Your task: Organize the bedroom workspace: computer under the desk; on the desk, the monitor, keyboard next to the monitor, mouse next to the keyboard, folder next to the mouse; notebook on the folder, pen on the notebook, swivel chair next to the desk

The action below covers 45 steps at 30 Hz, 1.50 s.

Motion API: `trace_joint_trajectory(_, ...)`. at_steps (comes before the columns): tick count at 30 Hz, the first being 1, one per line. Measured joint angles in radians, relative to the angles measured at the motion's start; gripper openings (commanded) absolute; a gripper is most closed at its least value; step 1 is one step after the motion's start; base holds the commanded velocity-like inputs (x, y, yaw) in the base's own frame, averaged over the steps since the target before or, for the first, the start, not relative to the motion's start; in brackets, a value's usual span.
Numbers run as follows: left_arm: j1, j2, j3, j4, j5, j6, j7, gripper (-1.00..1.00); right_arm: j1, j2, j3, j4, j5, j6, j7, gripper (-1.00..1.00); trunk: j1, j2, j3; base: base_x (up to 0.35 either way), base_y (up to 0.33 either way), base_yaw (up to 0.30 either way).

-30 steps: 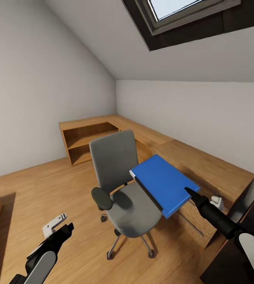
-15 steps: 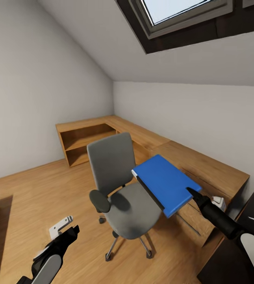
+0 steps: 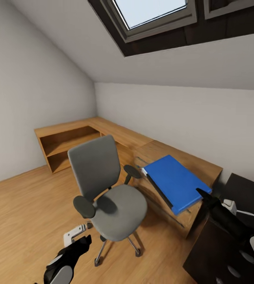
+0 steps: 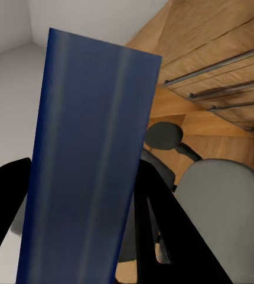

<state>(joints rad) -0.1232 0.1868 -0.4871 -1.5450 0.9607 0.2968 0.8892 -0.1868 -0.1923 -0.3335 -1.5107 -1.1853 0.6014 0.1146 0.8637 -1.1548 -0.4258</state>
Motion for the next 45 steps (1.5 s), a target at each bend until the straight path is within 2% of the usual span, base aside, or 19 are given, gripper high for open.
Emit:
trace_joint_trajectory(5, 0.000, -0.001, -0.034, -0.004, -0.002, 0.000, 0.000, 1.00, -0.001, 0.000, -0.001, 0.003, 0.001, -0.001, -0.001, -1.00, -0.019, 0.035, 0.016, 0.000, 0.000, -0.297)
trace_joint_trajectory(6, 0.001, -0.001, -0.073, -0.007, -0.002, 0.000, 0.000, 1.00, -0.001, 0.002, -0.001, 0.004, 0.002, -0.002, -0.001, -1.00, -0.023, 0.042, 0.019, 0.000, 0.000, -0.297)
trace_joint_trajectory(11, 0.000, -0.002, -0.093, -0.008, -0.002, 0.000, -0.002, 1.00, 0.000, 0.001, -0.001, 0.003, 0.002, -0.003, -0.003, -1.00, -0.042, 0.077, 0.035, 0.000, 0.000, -0.297)
trace_joint_trajectory(15, 0.000, -0.002, -0.141, -0.010, -0.005, 0.000, -0.002, 1.00, 0.000, 0.002, -0.001, 0.004, 0.002, -0.003, -0.004, -1.00, -0.058, 0.105, 0.047, 0.000, 0.000, -0.298)
trace_joint_trajectory(20, 0.000, -0.004, -0.157, -0.014, -0.005, 0.001, -0.002, 1.00, 0.000, 0.001, -0.001, 0.015, 0.002, -0.004, -0.035, -1.00, -0.077, 0.140, 0.063, 0.000, 0.000, -0.300)
trace_joint_trajectory(22, 0.000, -0.013, -0.159, -0.014, -0.005, 0.010, -0.001, 1.00, 0.000, 0.001, -0.001, 0.017, 0.002, -0.005, -0.042, -1.00, -0.084, 0.154, 0.069, 0.000, 0.000, -0.300)
trace_joint_trajectory(26, 0.000, -0.043, -0.160, -0.010, -0.006, 0.112, 0.003, 1.00, 0.000, 0.001, -0.002, 0.023, 0.003, -0.007, -0.047, -1.00, -0.100, 0.182, 0.082, 0.000, 0.000, -0.300)
trace_joint_trajectory(28, 0.000, -0.063, -0.160, -0.001, -0.005, 0.142, 0.004, 1.00, 0.000, 0.000, -0.002, 0.026, 0.003, -0.008, -0.048, -1.00, -0.107, 0.196, 0.088, 0.000, 0.000, -0.300)
trace_joint_trajectory(31, 0.000, -0.087, -0.160, 0.035, -0.006, 0.151, 0.003, 1.00, 0.000, 0.000, -0.002, 0.028, 0.003, -0.008, -0.048, -1.00, -0.119, 0.217, 0.097, 0.000, 0.000, -0.300)
trace_joint_trajectory(32, 0.000, -0.111, -0.160, 0.086, -0.025, 0.158, 0.003, 1.00, 0.000, 0.000, -0.002, 0.028, 0.005, -0.009, -0.048, -1.00, -0.123, 0.224, 0.100, 0.000, 0.000, -0.300)
trace_joint_trajectory(33, -0.001, -0.119, -0.160, 0.105, -0.036, 0.162, 0.002, 1.00, 0.000, 0.000, -0.002, 0.028, 0.006, -0.009, -0.048, -1.00, -0.127, 0.231, 0.104, 0.000, 0.000, -0.300)
trace_joint_trajectory(34, -0.001, -0.137, -0.159, 0.141, -0.063, 0.171, 0.002, 1.00, 0.000, 0.001, -0.002, 0.028, 0.007, -0.009, -0.048, -1.00, -0.130, 0.238, 0.107, 0.000, 0.000, -0.300)
trace_joint_trajectory(36, -0.015, -0.218, -0.156, 0.302, -0.205, 0.191, -0.010, 1.00, 0.000, 0.002, -0.001, 0.026, 0.011, -0.010, -0.049, -1.00, -0.138, 0.252, 0.113, 0.000, 0.000, -0.300)
trace_joint_trajectory(38, -0.032, -0.255, -0.155, 0.387, -0.281, 0.193, -0.039, 1.00, 0.000, 0.001, -0.002, 0.026, 0.017, -0.013, -0.049, -1.00, -0.146, 0.266, 0.119, 0.000, 0.000, -0.300)
trace_joint_trajectory(40, -0.040, -0.271, -0.153, 0.495, -0.335, 0.185, -0.105, 1.00, -0.001, 0.000, -0.009, 0.025, 0.022, -0.015, -0.049, -1.00, -0.153, 0.280, 0.125, 0.000, 0.000, -0.300)
trace_joint_trajectory(41, -0.042, -0.272, -0.150, 0.560, -0.350, 0.165, -0.147, 1.00, -0.001, -0.001, -0.013, 0.025, 0.023, -0.015, -0.049, -1.00, -0.157, 0.287, 0.129, 0.000, 0.000, -0.300)
trace_joint_trajectory(43, -0.043, -0.269, -0.149, 0.662, -0.359, 0.101, -0.191, 1.00, 0.000, -0.001, -0.016, 0.024, 0.024, -0.015, -0.049, -1.00, -0.165, 0.301, 0.135, 0.000, 0.000, -0.300)
trace_joint_trajectory(45, -0.044, -0.268, -0.151, 0.784, -0.361, -0.002, -0.229, 1.00, 0.000, -0.001, -0.017, 0.024, 0.024, -0.015, -0.048, -1.00, -0.173, 0.315, 0.141, 0.000, 0.000, -0.300)
